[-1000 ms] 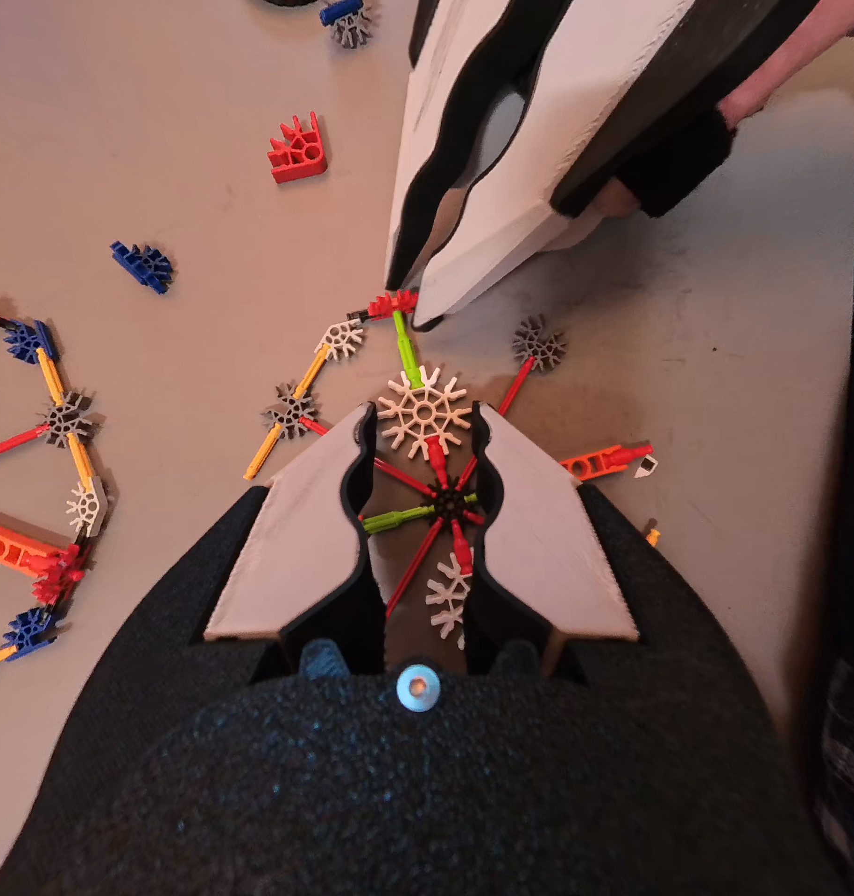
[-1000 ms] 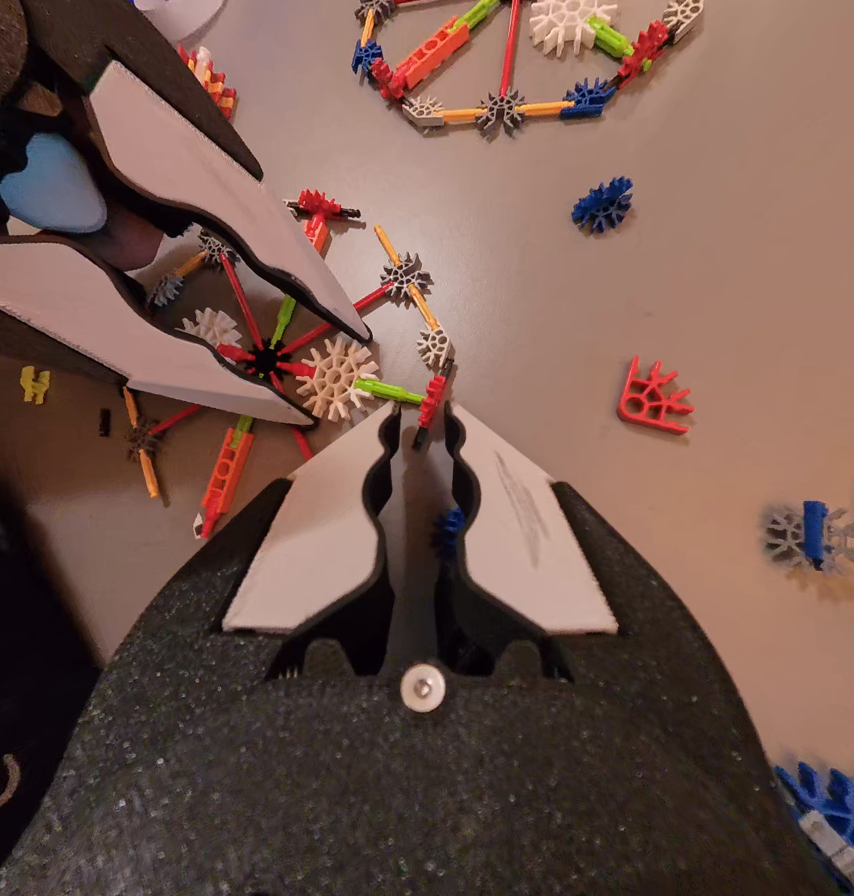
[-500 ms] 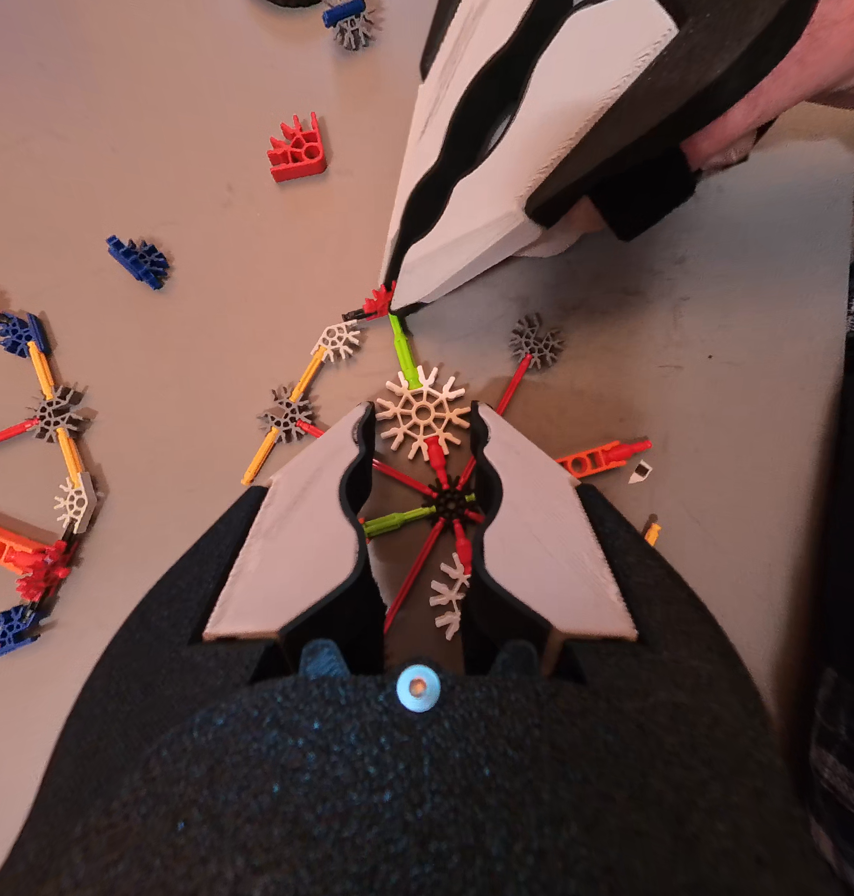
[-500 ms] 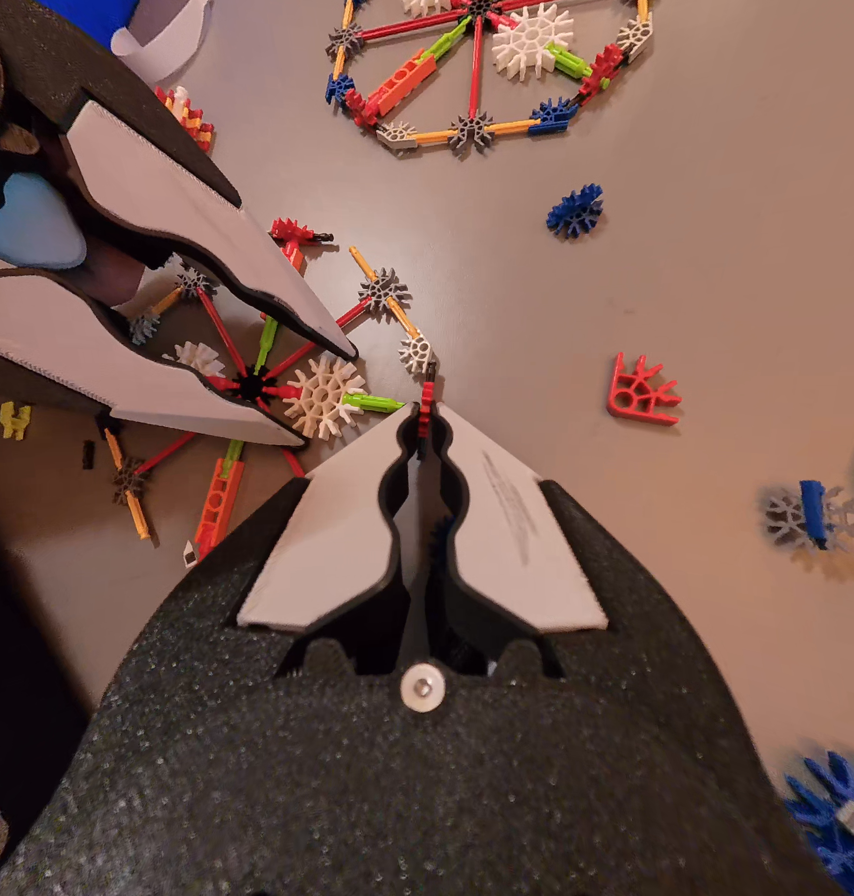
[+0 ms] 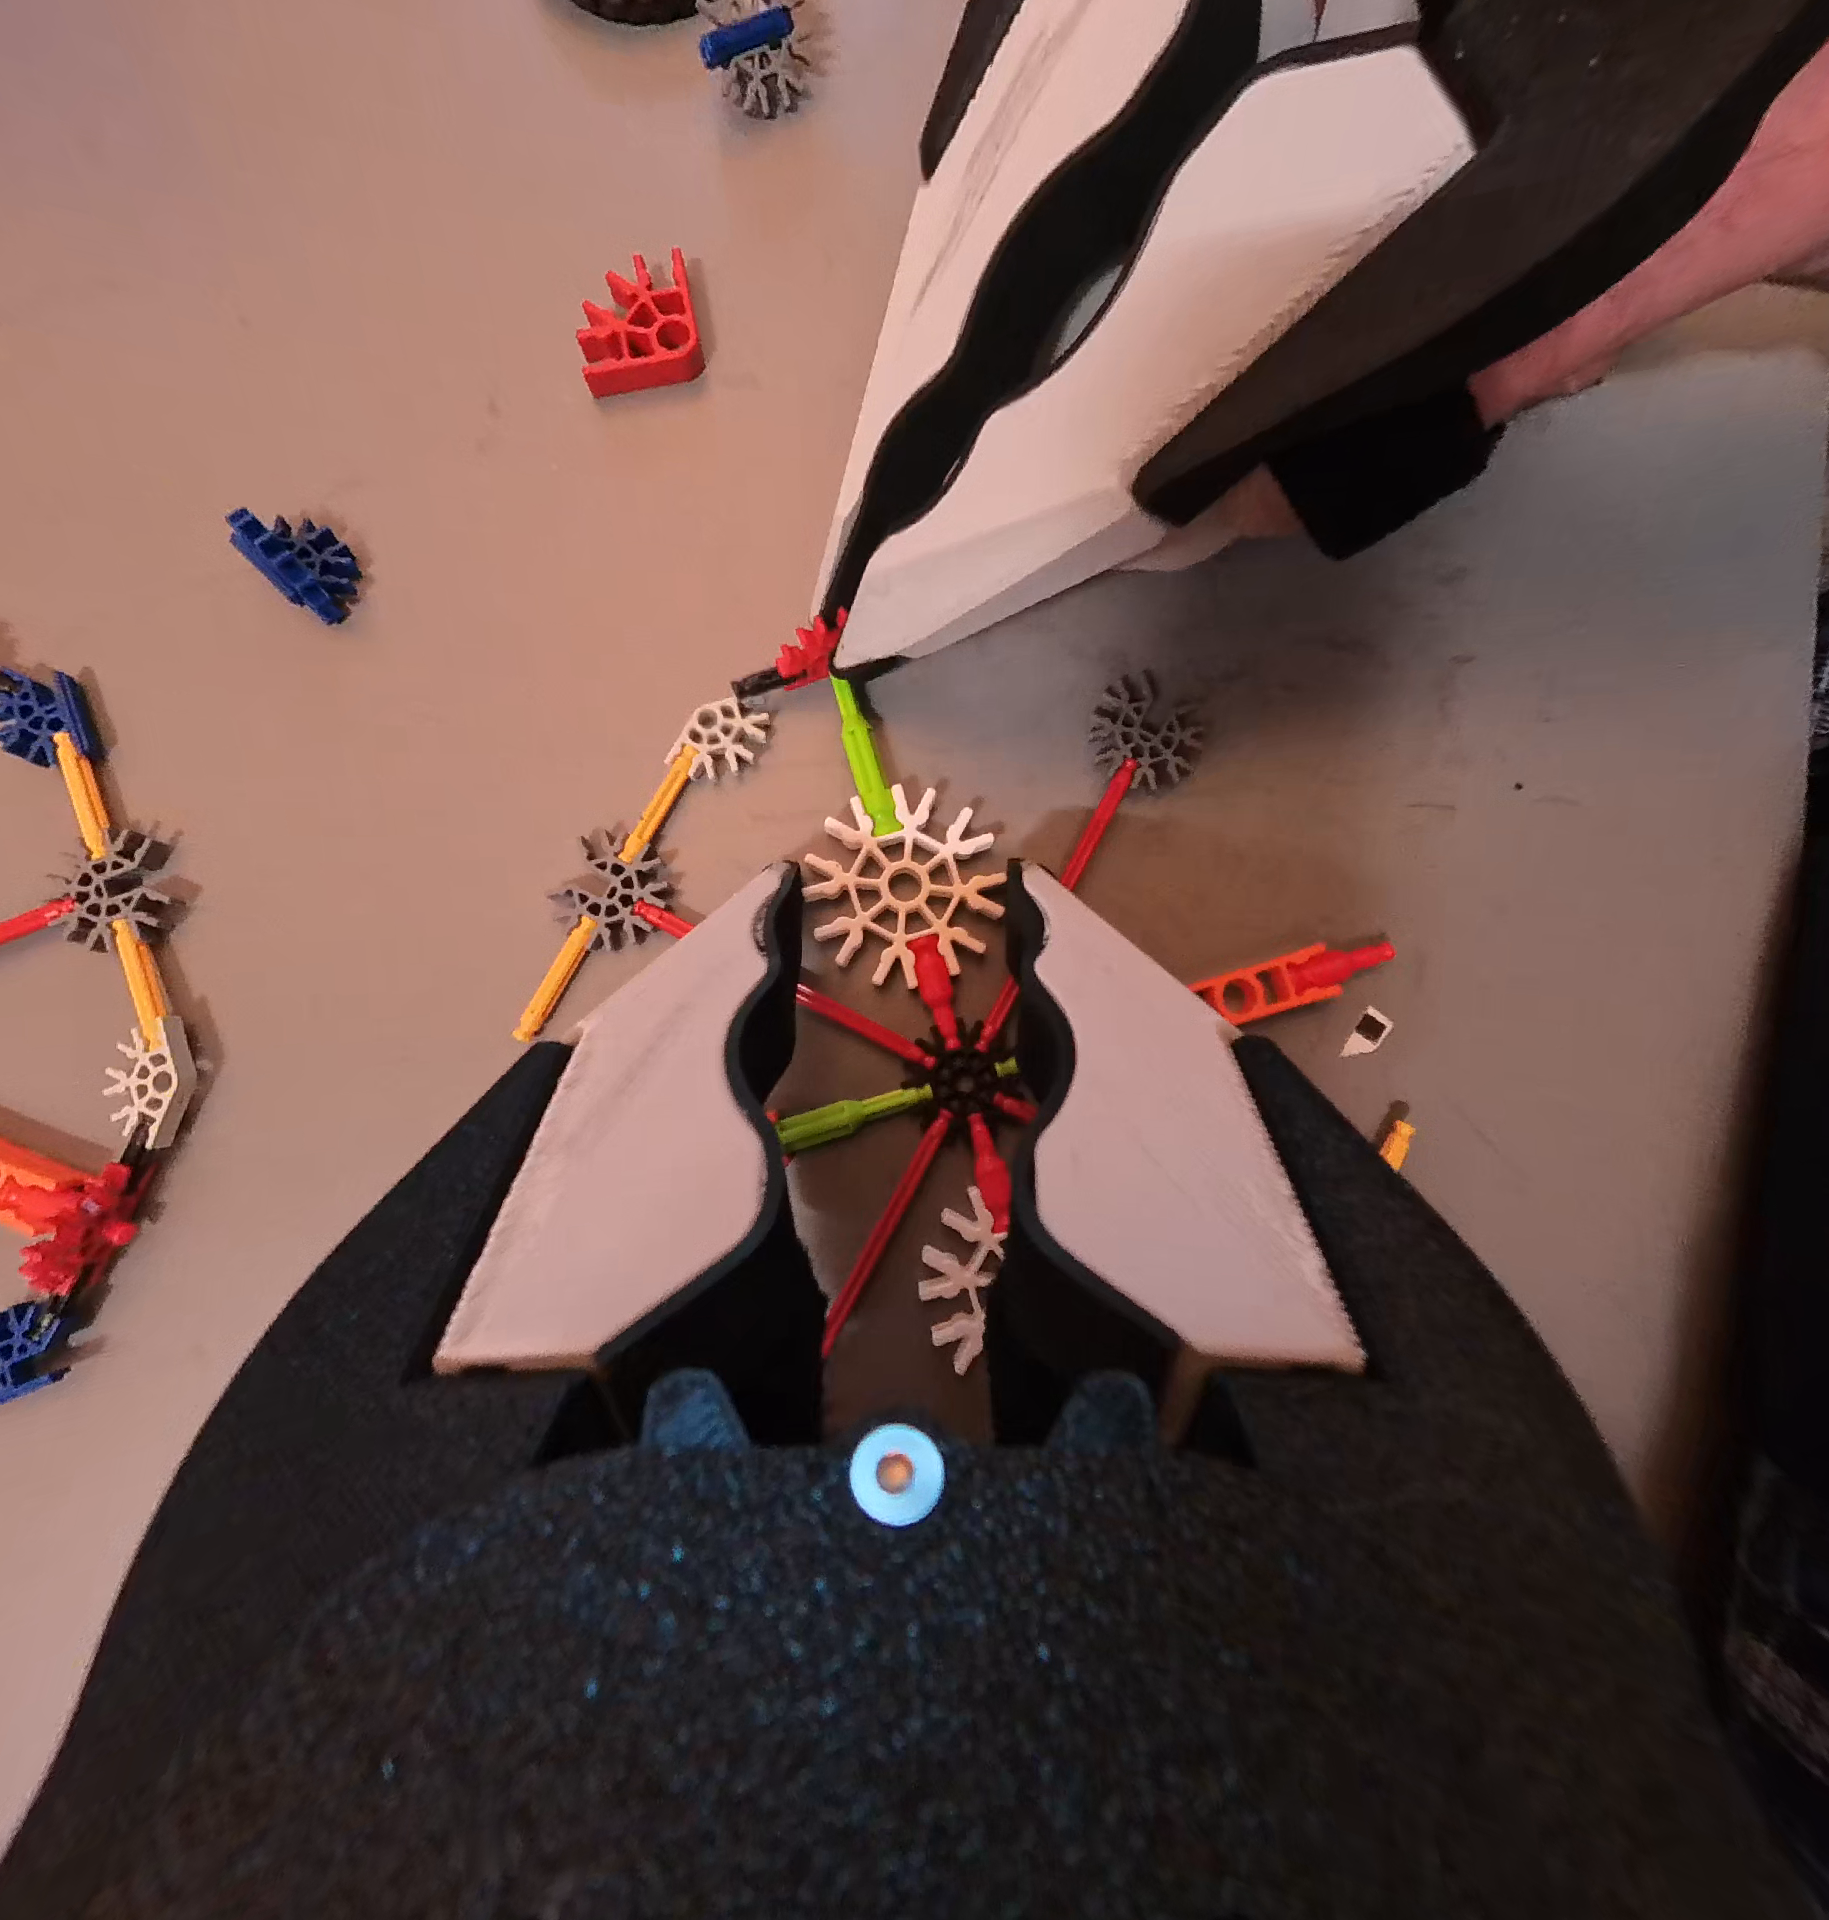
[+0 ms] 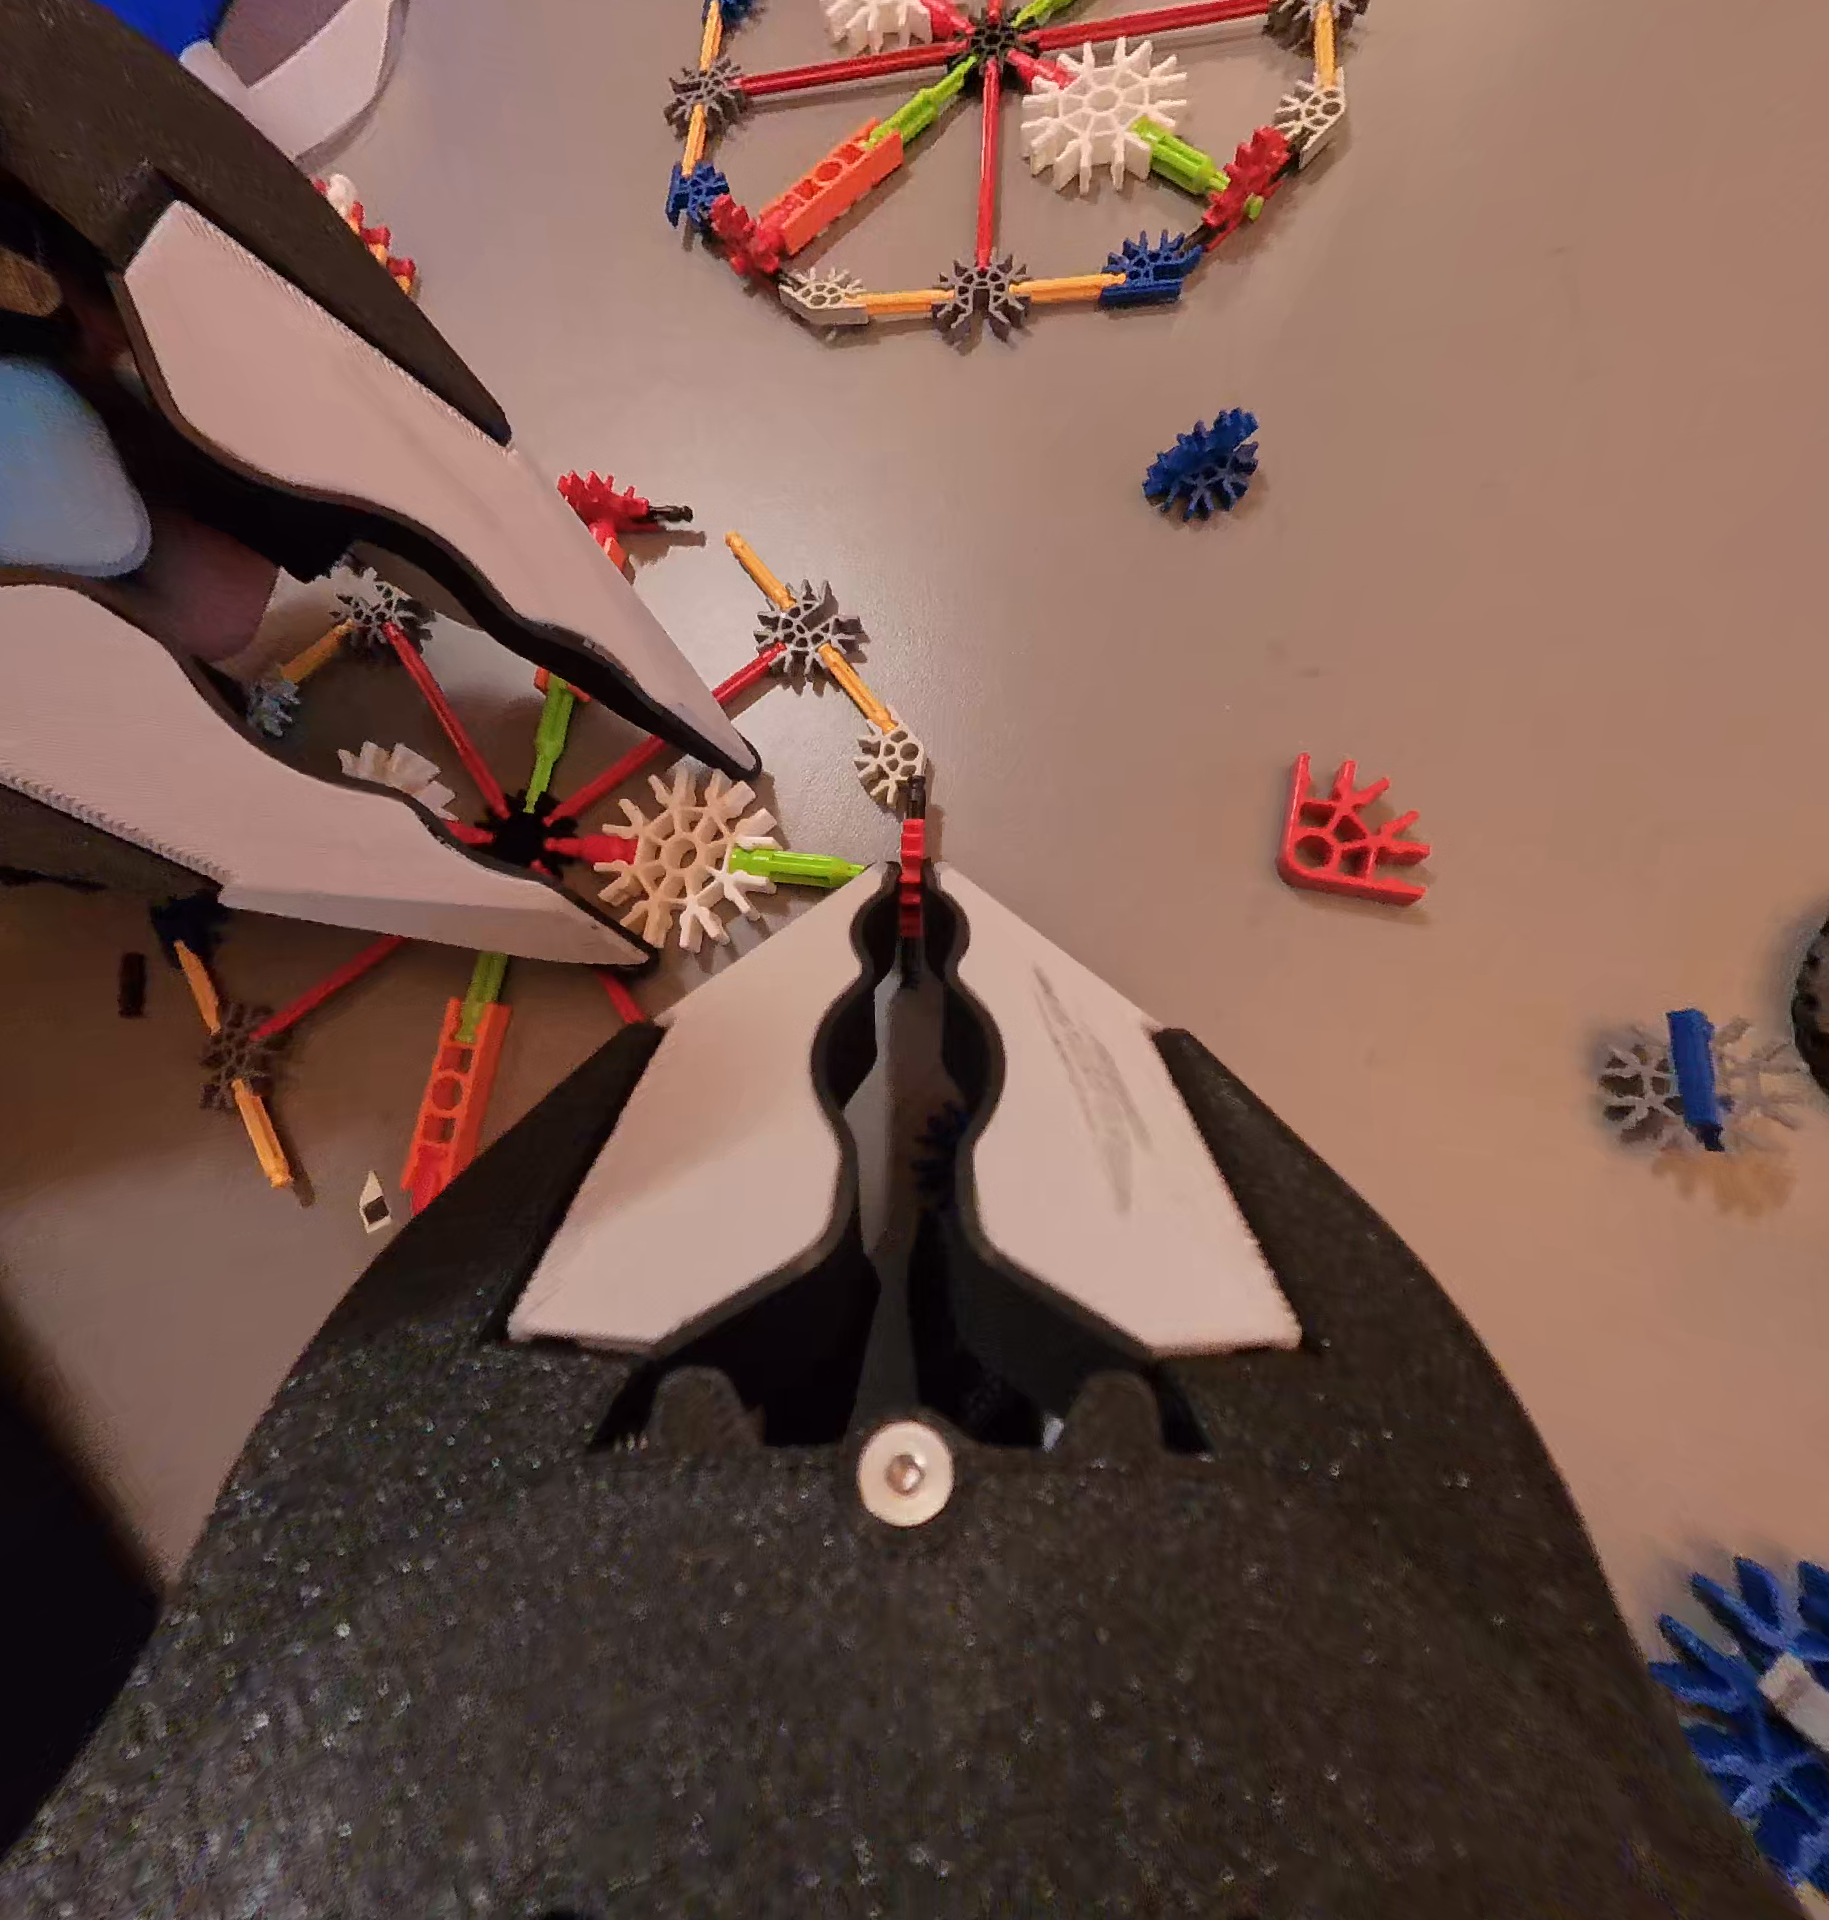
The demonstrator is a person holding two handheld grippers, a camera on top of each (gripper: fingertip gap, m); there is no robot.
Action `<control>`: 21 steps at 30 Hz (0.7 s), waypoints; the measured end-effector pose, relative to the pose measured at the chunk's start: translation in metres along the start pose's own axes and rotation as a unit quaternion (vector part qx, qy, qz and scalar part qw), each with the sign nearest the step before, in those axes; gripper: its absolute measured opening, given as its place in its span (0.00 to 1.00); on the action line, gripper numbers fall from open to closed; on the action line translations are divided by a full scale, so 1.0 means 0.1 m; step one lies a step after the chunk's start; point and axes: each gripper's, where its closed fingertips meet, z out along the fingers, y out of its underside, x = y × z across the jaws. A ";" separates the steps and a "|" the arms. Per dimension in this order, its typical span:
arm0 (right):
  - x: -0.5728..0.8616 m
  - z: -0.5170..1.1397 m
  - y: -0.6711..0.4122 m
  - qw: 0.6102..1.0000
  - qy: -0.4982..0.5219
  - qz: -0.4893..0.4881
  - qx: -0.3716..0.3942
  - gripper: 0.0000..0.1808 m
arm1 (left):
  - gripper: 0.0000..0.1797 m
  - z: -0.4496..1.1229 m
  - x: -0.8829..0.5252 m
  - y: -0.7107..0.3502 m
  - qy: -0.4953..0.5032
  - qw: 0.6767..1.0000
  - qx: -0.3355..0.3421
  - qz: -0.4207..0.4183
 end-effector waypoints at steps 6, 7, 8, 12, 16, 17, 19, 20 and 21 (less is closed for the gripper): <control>-0.04 0.01 0.00 0.999 -0.014 -0.036 -0.017 0.01 | 0.21 0.00 0.00 0.00 0.003 1.000 -0.001 0.001; -0.06 0.02 0.01 0.999 -0.025 -0.032 -0.023 0.01 | 0.19 0.01 -0.01 0.00 0.000 1.000 -0.002 0.004; -0.08 0.03 0.01 0.999 -0.035 -0.024 -0.029 0.01 | 0.19 0.01 -0.01 0.00 -0.001 1.000 -0.002 0.006; -0.09 0.05 -0.03 0.999 -0.027 -0.028 -0.037 0.01 | 0.18 0.02 -0.02 0.00 -0.003 1.000 0.000 0.003; -0.21 0.08 0.02 0.998 -0.048 -0.017 -0.046 0.02 | 0.13 0.02 -0.05 0.00 -0.012 1.000 0.004 0.002; -0.19 0.08 0.02 0.998 -0.037 -0.020 -0.044 0.03 | 0.13 0.02 -0.05 0.00 -0.009 1.000 0.005 -0.003; -0.19 0.08 0.01 0.998 -0.030 -0.027 -0.041 0.02 | 0.13 0.01 -0.03 -0.01 -0.002 1.000 0.007 -0.010; -0.19 0.08 0.01 0.998 -0.032 -0.024 -0.040 0.02 | 0.14 -0.03 -0.02 -0.03 -0.002 1.000 0.013 -0.010; -0.18 0.08 0.01 0.998 -0.032 -0.024 -0.040 0.02 | 0.15 -0.10 -0.01 -0.07 0.000 1.000 0.024 -0.013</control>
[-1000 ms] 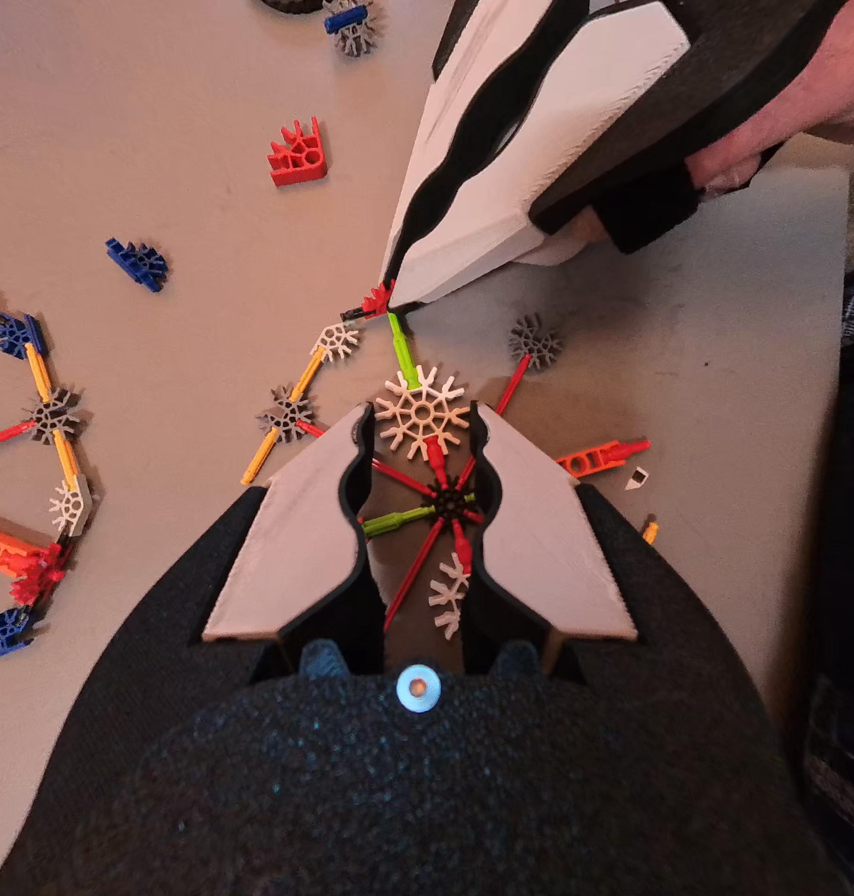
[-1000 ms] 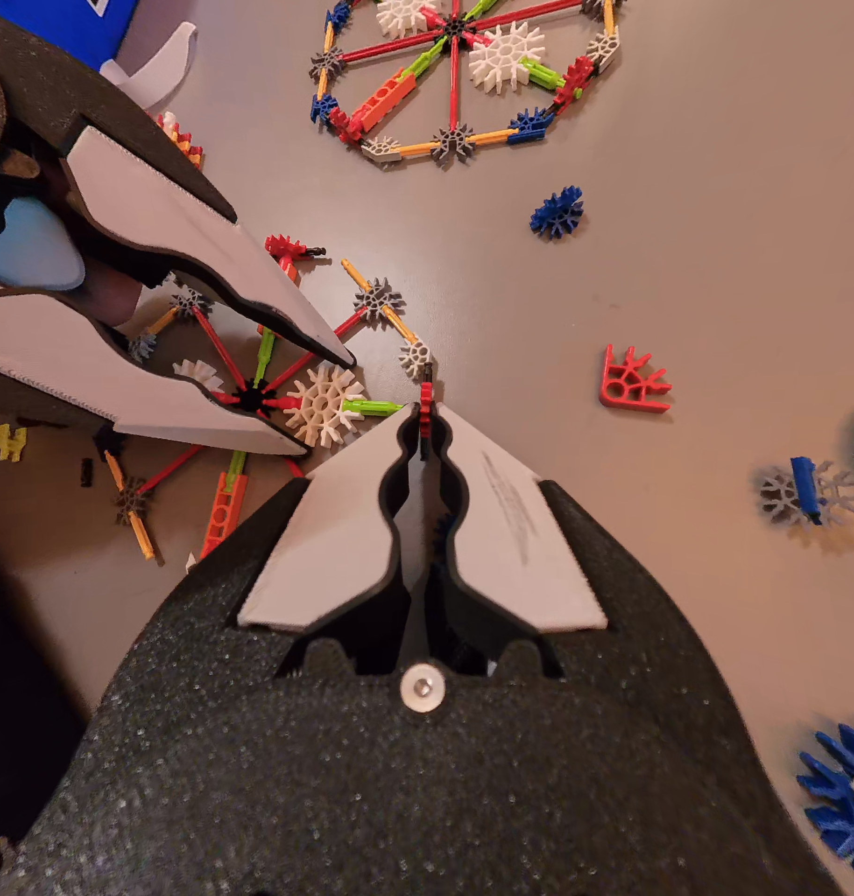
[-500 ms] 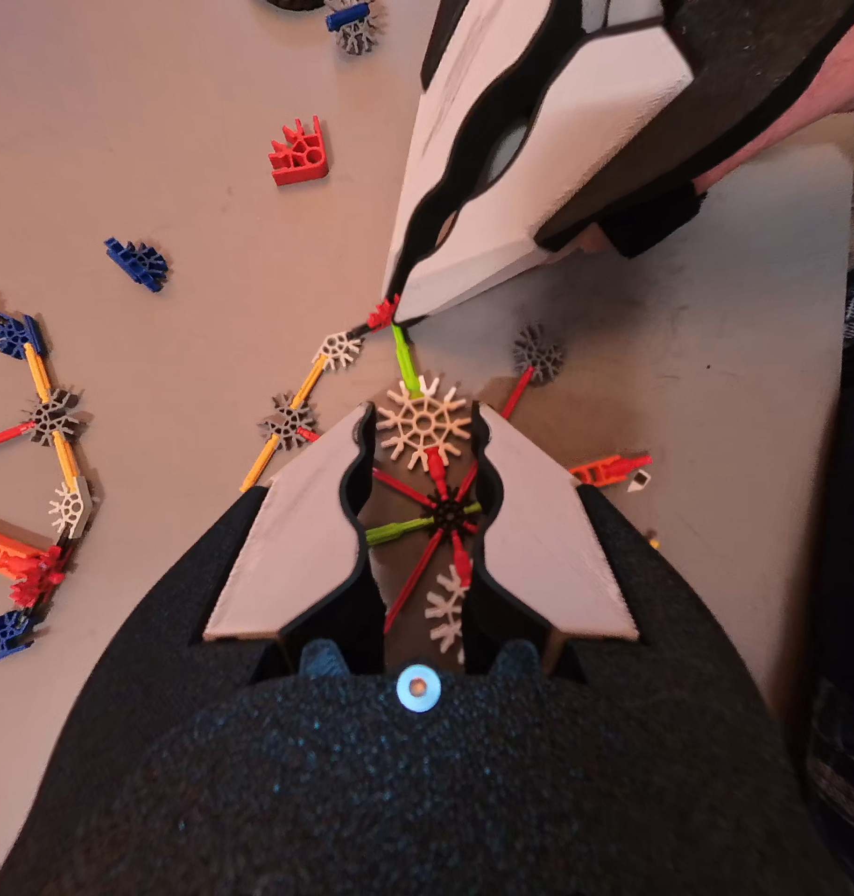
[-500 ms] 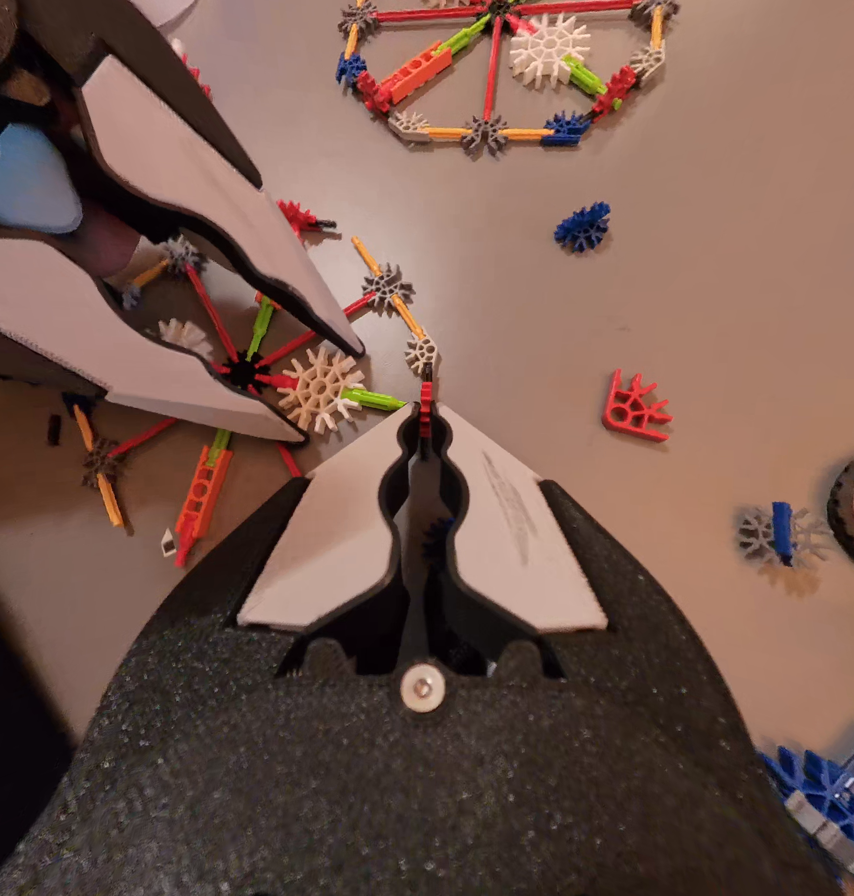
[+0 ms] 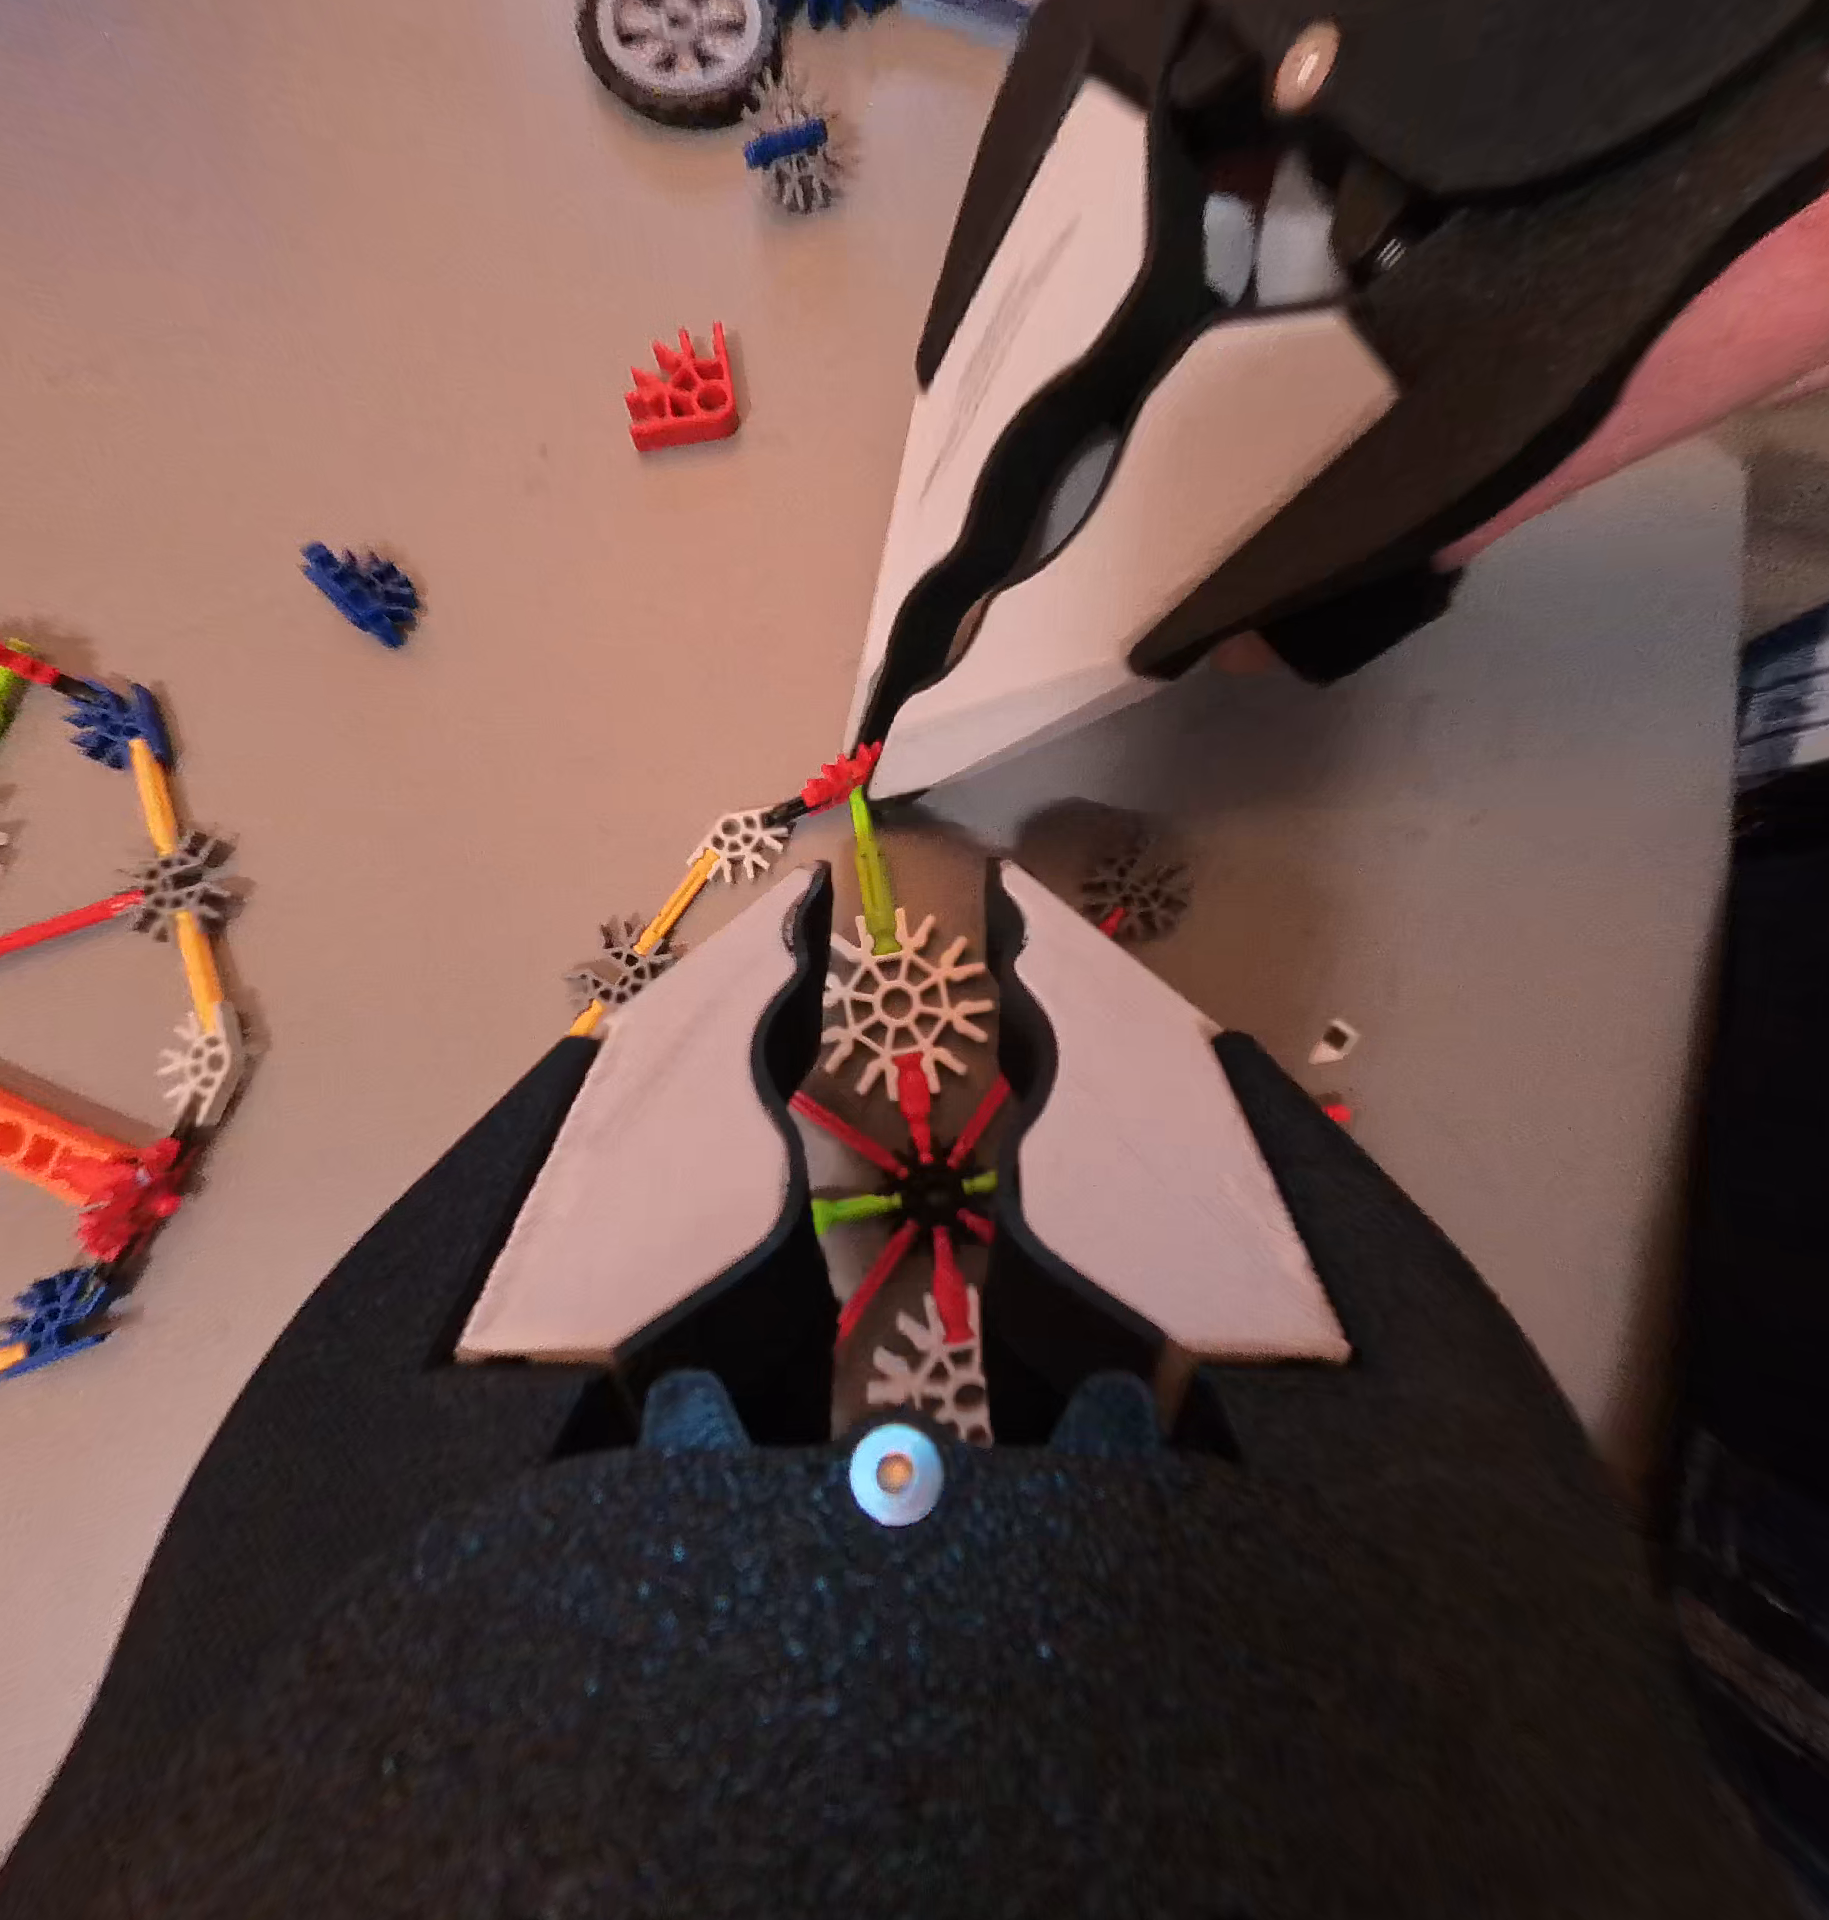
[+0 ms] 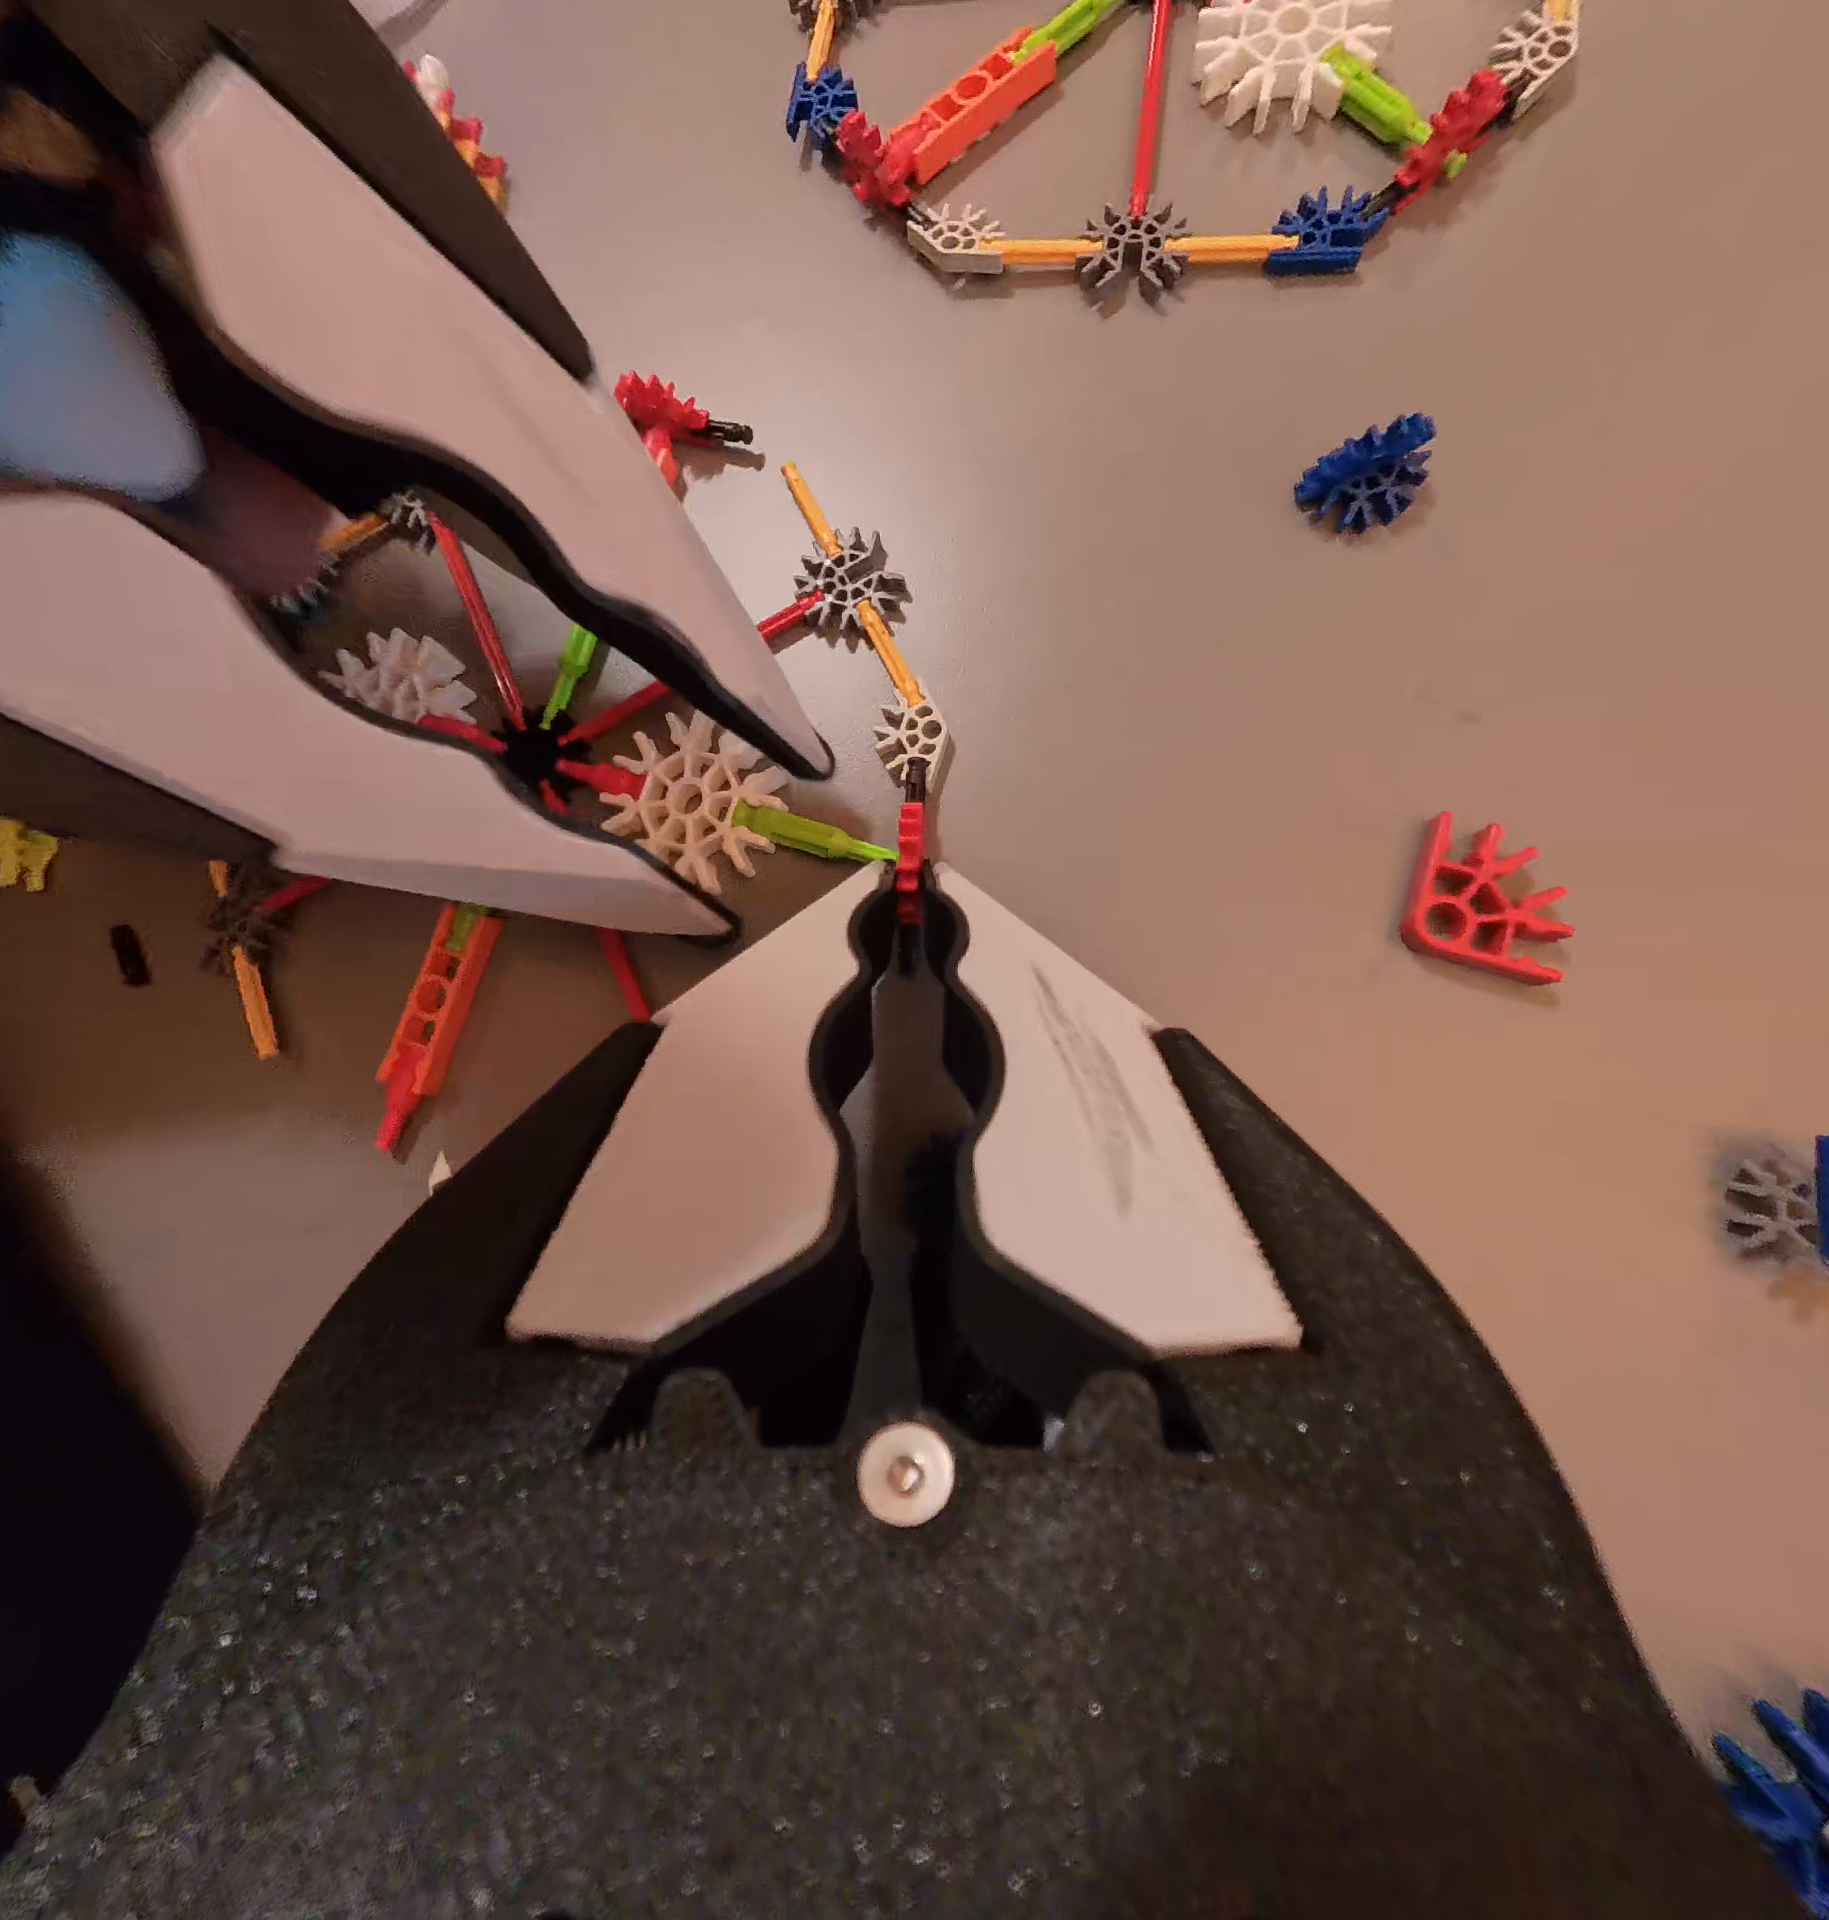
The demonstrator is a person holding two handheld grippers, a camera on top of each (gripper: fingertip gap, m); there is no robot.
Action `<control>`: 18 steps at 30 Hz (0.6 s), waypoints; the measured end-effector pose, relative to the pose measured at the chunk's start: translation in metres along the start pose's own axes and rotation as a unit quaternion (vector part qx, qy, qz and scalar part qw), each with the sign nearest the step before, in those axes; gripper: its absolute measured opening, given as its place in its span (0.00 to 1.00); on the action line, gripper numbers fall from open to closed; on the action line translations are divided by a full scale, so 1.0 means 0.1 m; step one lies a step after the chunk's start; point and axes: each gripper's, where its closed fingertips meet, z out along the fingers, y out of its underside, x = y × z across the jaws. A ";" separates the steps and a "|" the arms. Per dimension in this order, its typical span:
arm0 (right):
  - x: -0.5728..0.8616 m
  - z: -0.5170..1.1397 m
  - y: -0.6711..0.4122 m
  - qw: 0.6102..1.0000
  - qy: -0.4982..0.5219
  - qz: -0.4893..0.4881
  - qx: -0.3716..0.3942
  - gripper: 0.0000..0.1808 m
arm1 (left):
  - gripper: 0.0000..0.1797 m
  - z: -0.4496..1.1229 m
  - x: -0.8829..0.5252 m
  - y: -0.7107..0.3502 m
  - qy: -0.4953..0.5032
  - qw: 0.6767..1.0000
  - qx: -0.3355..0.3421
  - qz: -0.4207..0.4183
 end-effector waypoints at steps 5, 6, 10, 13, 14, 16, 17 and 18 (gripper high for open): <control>0.01 0.00 0.01 1.000 0.001 0.002 0.002 0.02 | 0.20 -0.21 -0.06 0.22 -0.007 0.999 -0.036 -0.008; 0.01 0.00 0.01 1.000 0.002 0.003 0.004 0.02 | 0.20 -0.21 -0.07 0.25 -0.011 0.999 -0.035 -0.009; -0.01 0.00 0.02 1.000 0.002 0.000 -0.001 0.02 | 0.16 -0.11 -0.04 0.30 -0.012 0.999 -0.043 0.000; -0.02 0.00 0.02 1.000 0.002 0.002 -0.004 0.05 | 0.16 -0.08 -0.01 0.28 -0.004 0.999 -0.032 -0.009; -0.01 -0.01 0.03 1.000 0.004 0.002 -0.003 0.05 | 0.16 -0.08 0.01 0.27 -0.001 1.000 -0.029 -0.012; -0.02 -0.01 0.03 1.000 0.002 -0.002 -0.003 0.05 | 0.16 -0.07 0.02 0.27 0.003 1.000 -0.026 -0.013; -0.02 -0.01 0.03 1.000 0.003 -0.006 -0.004 0.05 | 0.16 -0.07 0.02 0.27 0.005 1.000 -0.025 -0.013; -0.02 -0.01 0.03 1.000 0.004 -0.007 -0.004 0.04 | 0.16 -0.07 0.02 0.28 0.006 1.000 -0.024 -0.012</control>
